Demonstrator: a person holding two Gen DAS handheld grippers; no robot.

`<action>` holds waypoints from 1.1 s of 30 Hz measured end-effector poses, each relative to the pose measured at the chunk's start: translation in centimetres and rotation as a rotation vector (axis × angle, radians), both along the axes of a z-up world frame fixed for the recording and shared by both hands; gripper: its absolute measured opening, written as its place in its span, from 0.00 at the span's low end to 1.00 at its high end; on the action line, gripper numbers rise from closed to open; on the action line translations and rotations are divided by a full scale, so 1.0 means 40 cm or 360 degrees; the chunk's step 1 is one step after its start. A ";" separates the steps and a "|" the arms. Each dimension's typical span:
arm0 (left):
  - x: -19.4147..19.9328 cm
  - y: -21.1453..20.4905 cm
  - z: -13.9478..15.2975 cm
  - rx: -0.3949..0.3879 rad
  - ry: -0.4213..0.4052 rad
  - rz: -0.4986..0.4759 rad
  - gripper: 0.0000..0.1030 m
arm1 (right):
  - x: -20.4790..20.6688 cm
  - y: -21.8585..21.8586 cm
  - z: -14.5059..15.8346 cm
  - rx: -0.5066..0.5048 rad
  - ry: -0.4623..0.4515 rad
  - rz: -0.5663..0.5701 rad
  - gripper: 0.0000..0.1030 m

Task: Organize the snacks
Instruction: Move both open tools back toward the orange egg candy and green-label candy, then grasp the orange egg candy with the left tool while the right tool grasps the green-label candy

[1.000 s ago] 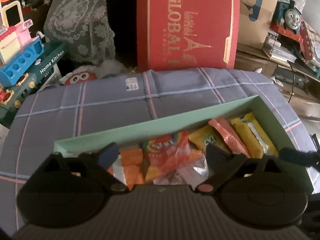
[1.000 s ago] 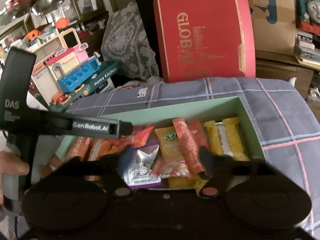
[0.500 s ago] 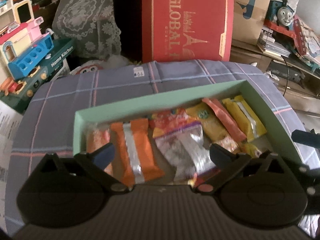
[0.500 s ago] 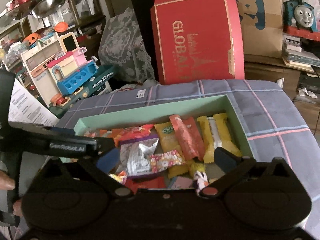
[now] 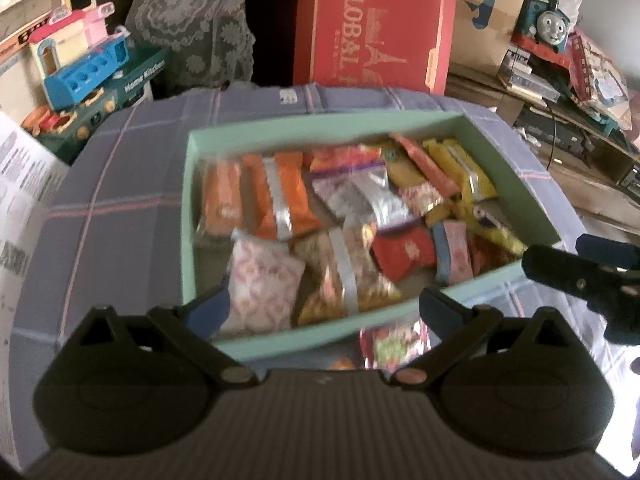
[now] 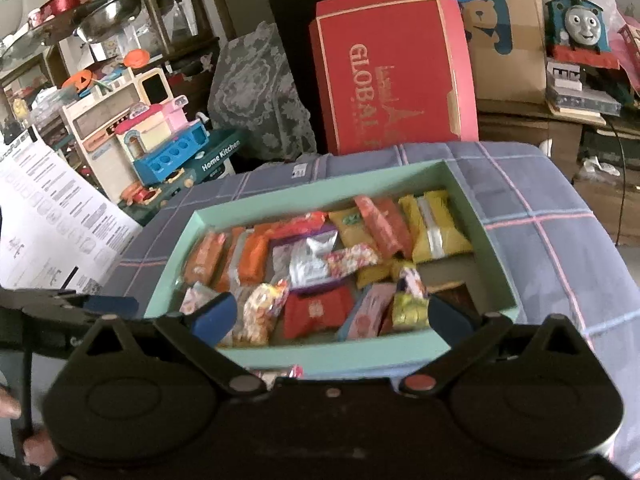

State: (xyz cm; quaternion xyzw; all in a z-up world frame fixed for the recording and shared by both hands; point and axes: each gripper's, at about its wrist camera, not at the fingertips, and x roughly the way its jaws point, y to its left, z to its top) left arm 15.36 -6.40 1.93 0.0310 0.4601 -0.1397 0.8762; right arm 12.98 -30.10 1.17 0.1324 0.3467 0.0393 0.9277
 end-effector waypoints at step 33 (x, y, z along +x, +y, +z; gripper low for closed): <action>-0.078 0.008 -0.206 0.0084 0.0150 0.0016 0.66 | -0.053 0.039 -0.181 0.0130 0.0342 0.0017 1.00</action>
